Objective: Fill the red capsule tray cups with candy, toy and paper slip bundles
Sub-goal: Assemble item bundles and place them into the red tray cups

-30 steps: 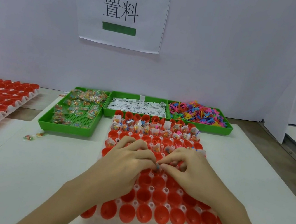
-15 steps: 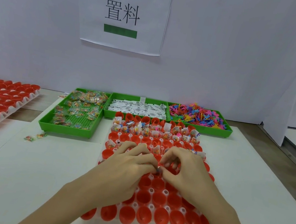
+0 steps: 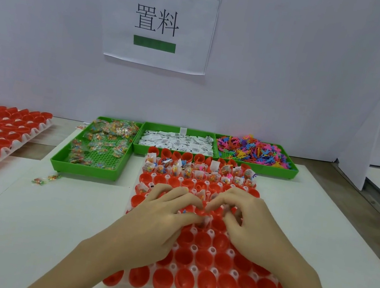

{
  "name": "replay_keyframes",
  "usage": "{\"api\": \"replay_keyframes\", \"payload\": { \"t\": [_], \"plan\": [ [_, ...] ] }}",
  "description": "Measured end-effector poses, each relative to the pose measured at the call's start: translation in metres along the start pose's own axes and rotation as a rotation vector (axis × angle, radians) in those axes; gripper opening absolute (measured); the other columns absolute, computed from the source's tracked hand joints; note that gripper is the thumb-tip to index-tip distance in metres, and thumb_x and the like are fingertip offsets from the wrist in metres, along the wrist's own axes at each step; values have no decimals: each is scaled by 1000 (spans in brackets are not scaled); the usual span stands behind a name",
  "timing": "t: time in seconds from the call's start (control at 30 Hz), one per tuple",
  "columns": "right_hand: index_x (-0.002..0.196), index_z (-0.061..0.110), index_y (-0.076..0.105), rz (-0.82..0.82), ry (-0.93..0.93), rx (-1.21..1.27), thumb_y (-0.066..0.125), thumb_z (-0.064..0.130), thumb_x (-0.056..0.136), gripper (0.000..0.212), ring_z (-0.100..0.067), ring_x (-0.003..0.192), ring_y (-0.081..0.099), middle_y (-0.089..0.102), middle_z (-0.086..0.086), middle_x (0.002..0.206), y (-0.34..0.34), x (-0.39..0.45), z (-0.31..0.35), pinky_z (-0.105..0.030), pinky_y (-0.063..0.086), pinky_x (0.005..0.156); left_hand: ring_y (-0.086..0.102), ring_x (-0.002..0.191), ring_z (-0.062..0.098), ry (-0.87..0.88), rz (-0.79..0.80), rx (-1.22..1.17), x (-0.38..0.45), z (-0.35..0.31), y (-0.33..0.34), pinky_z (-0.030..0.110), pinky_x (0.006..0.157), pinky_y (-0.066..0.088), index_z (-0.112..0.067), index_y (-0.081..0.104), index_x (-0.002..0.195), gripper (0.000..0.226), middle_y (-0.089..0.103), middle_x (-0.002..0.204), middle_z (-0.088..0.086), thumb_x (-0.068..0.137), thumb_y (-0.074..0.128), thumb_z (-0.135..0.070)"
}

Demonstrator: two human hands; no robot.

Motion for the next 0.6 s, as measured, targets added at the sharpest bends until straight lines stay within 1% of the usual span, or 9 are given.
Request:
{"api": "replay_keyframes", "payload": {
  "t": [0.07,0.13,0.23,0.3,0.33,0.4,0.5,0.57,0.6],
  "plan": [
    [85,34,76,18,4,-25,51,-7,91,49,5,74,57,62,17,101,3,0,0,-9,40,67,46,132,15,5,15,19,0,-1,4,36,110,31,-32,65,131,53,54,139,-10,85,62,-6],
    [89,34,77,34,21,-58,50,-6,93,49,6,82,55,59,18,102,7,1,-1,-9,38,71,43,132,15,7,10,24,0,0,5,36,110,32,-33,65,131,53,52,138,-10,86,61,-6],
    [91,35,78,35,38,-62,49,-3,95,49,9,91,53,59,19,105,10,2,-3,-8,38,75,36,131,9,-10,-7,-54,-1,5,4,28,108,22,-32,67,128,46,50,139,-12,91,55,-7],
    [90,35,78,36,36,-59,49,-3,96,48,14,85,52,59,19,106,13,2,-3,-8,38,73,36,130,6,-29,-25,-142,-1,11,1,24,106,21,-32,68,127,44,50,139,-14,95,53,-5],
    [89,35,78,37,35,-55,49,-3,97,48,15,80,52,60,18,106,14,1,-3,-8,39,71,38,129,5,-43,-52,-185,-1,16,-3,24,105,23,-31,69,125,43,51,137,-15,96,54,-4],
    [87,34,79,36,41,-28,50,-4,97,49,9,74,55,61,17,106,15,1,-3,-12,41,66,46,125,8,-88,-152,-206,-3,29,-13,28,102,32,-25,70,123,38,57,131,-13,97,56,-2],
    [85,36,79,29,40,20,51,-5,96,51,1,69,57,62,17,106,12,1,-4,-15,43,62,57,118,19,-226,-339,4,-12,62,-32,36,102,46,-12,66,130,31,63,126,0,100,55,-8],
    [86,37,78,13,36,46,52,-6,95,52,-6,74,59,62,18,103,10,2,-5,-18,44,63,59,117,24,-371,-384,117,-24,91,-38,38,103,48,-7,63,132,32,63,126,6,103,52,-14],
    [87,38,78,1,37,59,53,-7,95,52,-8,77,60,63,19,102,9,3,-6,-18,45,63,60,117,26,-446,-371,150,-32,107,-39,39,103,48,-5,61,134,33,63,127,9,103,53,-17]
  ]
}}
Point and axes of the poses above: each hand's wrist, its own x-axis towards the middle knuckle, its own y-axis out of the palm, z = x × y, the point moved 7 cm from there along x, towards the middle knuckle
